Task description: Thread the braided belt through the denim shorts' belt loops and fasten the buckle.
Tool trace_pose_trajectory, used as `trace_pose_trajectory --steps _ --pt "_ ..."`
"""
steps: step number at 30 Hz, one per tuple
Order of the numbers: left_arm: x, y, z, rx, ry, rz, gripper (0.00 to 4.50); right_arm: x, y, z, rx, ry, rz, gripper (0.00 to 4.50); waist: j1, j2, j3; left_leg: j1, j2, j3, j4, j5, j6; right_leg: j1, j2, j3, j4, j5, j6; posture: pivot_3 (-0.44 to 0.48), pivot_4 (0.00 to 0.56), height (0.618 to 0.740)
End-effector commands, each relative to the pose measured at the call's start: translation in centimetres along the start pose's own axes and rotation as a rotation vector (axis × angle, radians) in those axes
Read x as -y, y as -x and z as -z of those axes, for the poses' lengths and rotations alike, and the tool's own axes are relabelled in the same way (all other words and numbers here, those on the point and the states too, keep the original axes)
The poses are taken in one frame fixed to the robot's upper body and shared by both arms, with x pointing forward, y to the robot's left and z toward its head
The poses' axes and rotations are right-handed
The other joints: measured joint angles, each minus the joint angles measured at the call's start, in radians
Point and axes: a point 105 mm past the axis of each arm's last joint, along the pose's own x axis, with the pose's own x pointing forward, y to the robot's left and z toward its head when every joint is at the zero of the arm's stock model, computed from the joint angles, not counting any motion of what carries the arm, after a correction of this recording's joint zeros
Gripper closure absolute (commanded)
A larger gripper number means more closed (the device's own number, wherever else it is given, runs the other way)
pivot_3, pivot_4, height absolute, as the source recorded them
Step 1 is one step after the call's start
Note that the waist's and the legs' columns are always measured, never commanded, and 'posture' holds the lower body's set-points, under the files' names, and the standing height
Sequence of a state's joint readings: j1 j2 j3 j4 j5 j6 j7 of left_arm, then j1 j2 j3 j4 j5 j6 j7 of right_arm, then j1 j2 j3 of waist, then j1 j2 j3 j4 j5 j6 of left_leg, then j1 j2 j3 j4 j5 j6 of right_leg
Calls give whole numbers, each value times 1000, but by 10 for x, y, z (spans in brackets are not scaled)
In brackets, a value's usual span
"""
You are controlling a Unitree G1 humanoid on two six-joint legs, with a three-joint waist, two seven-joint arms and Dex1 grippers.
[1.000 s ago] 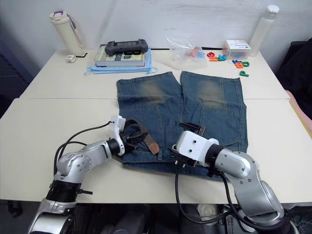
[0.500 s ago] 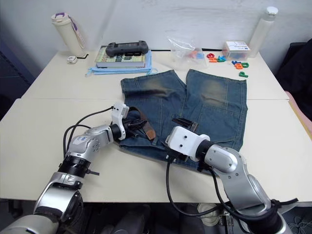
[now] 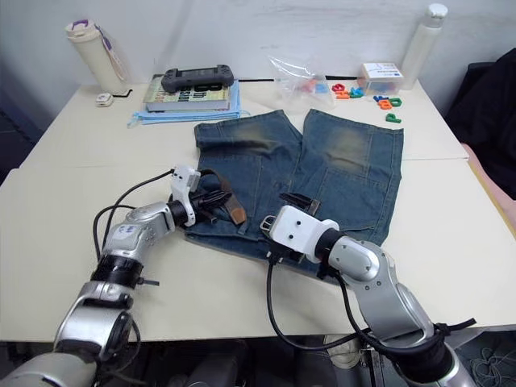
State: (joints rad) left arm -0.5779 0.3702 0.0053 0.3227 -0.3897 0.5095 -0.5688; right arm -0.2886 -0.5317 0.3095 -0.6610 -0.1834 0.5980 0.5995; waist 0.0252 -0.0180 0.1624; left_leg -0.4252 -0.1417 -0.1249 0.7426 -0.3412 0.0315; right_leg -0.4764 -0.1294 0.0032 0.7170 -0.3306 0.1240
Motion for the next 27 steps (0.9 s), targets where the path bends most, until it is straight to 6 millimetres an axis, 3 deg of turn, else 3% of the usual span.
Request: trace_pose_trajectory --steps 1,9,14,20,27 --pt "21 19 -2 20 44 -46 4500 4 1 -8 28 16 35 115 0 0 0 0 0 0 -2 0 0 -2 0 1 -1 0 0 0 150 659" --pt "29 53 -18 84 57 -221 4500 2 2 -7 32 15 28 115 3 -2 2 -1 0 0 -8 2 0 -2 1 0 -7 0 0 0 150 659" --pt "42 67 -25 172 201 -301 4500 -1 0 -7 38 12 14 115 5 -3 3 -1 0 0 -8 3 -1 -1 0 0 -6 0 0 0 150 659" --pt "47 74 -5 264 502 -435 4500 -4 -2 -7 42 16 -6 115 4 -6 4 -1 0 0 -8 3 -1 -1 1 0 -7 0 0 0 150 659" --pt "49 82 6 257 551 -500 4500 -1 -2 -8 51 19 -25 115 7 -10 7 0 0 0 -7 4 -3 -1 1 0 -4 0 0 0 150 659"
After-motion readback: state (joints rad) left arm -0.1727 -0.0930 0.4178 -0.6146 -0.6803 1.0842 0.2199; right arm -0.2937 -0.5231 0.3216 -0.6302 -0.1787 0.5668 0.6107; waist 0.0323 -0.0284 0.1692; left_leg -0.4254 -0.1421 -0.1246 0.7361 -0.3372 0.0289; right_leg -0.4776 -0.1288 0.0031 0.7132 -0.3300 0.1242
